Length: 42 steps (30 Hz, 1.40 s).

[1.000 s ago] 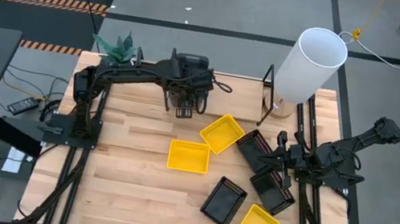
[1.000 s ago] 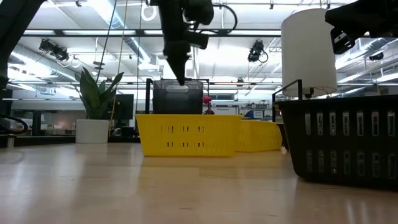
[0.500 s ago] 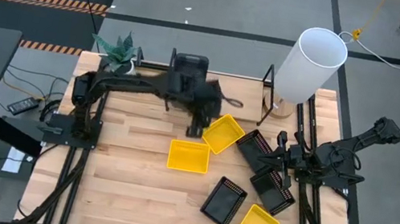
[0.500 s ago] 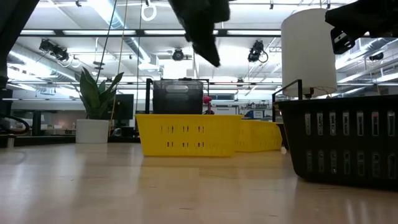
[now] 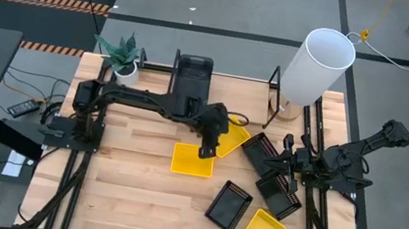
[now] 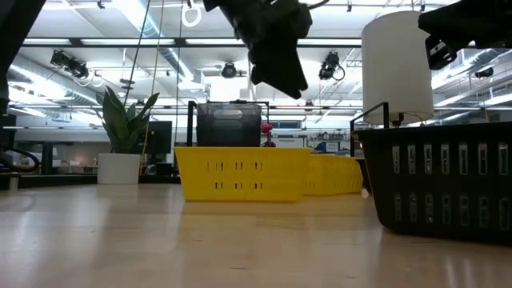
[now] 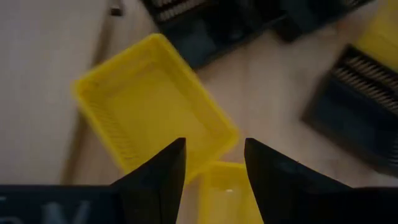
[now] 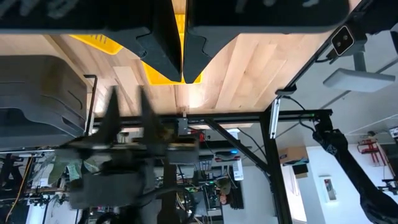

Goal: Stack baskets on shelf by color
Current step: Stack the middle yellow basket on top of the top yellow basket

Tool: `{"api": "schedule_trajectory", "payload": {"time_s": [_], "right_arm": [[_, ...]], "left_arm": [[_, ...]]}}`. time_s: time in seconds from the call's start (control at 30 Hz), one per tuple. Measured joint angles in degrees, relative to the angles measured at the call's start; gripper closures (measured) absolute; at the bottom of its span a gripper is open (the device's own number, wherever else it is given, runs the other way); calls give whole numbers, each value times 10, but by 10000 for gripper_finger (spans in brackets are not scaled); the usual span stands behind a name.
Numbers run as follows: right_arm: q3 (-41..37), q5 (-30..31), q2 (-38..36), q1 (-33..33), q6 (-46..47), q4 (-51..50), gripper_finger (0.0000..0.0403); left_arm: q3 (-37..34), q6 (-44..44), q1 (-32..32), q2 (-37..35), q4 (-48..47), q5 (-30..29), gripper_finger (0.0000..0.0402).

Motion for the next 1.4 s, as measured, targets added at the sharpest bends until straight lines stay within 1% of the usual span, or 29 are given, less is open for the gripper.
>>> {"api": "schedule_trajectory", "payload": {"time_s": [0.1,0.17,0.2,0.3,0.43,0.5,0.57,0.7,0.8,0.93,1.1,1.17,1.4], "right_arm": [[0,0,0,0,0,0,380],[0,0,0,0,0,0,380],[0,0,0,0,0,0,380],[0,0,0,0,0,0,380],[0,0,0,0,0,0,380],[0,0,0,0,0,0,380],[0,0,0,0,0,0,380],[0,0,0,0,0,1,380],[0,0,0,0,0,2,380],[0,0,0,0,0,4,380],[0,0,0,0,0,7,380],[0,0,0,0,0,9,380],[0,0,0,0,0,11,380]], "left_arm": [[8,-26,-7,0,-48,43,230],[9,-27,-13,0,-61,44,230],[9,-21,-17,0,-67,31,230],[9,17,-28,0,-60,-36,230],[10,117,-40,7,-24,-129,230],[10,153,-43,14,-9,-158,230],[10,169,-42,29,22,-166,230],[10,179,-33,66,38,-168,230],[9,178,-21,91,31,-167,230],[9,163,-3,112,13,-132,230],[10,141,6,117,-31,-76,230],[14,133,2,118,-65,-67,230],[25,130,-19,118,-117,-45,230]]}}
